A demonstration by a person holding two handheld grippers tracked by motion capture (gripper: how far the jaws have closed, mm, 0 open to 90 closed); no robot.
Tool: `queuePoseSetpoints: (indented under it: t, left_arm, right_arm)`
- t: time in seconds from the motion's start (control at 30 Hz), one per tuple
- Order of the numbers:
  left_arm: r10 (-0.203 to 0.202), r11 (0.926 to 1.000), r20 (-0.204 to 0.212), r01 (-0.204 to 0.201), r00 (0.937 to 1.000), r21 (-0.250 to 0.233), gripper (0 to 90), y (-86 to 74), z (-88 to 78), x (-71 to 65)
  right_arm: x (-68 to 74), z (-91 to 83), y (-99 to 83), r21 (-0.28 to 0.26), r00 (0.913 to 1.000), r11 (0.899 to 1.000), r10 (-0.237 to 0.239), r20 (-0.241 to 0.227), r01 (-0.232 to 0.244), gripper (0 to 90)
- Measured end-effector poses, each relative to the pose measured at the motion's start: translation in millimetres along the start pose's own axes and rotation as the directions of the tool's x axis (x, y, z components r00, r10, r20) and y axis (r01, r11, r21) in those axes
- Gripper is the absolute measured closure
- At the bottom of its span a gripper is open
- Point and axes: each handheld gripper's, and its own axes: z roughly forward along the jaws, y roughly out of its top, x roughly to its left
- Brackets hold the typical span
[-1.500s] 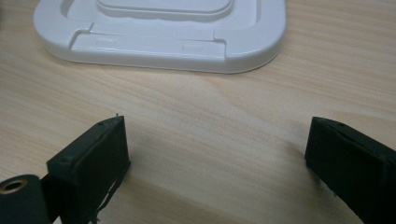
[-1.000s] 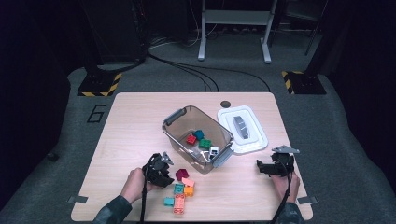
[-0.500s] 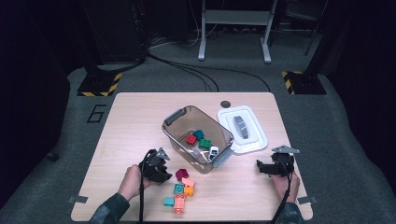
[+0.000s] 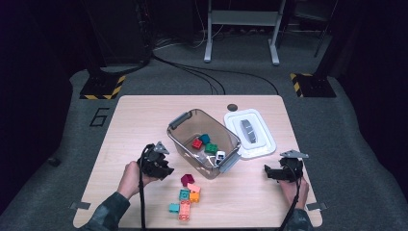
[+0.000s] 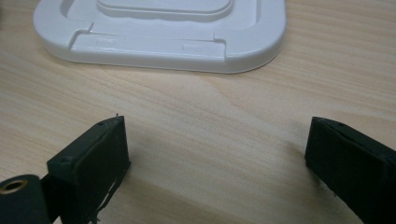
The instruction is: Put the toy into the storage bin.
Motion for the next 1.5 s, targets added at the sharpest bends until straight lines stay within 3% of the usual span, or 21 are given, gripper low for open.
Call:
queuePoseSetpoints:
  t: [0.73, 1.5]
  left_arm:
    - [-0.051, 0.9952, -0.055, 0.046, 0.9972, -0.086, 59.0, 19.5, -33.9, 27.4]
    - [-0.048, 0.9901, -0.127, 0.030, 0.9908, -0.137, 59.1, 59.6, -64.3, 51.0]
  right_arm:
    - [0.0, 0.1, 0.1, 0.000, 1.0000, 1.000, 0.000, 0.000, 0.000, 5.3]
    - [0.0, 0.1, 0.1, 0.000, 1.0000, 1.000, 0.000, 0.000, 0.000, 5.3]
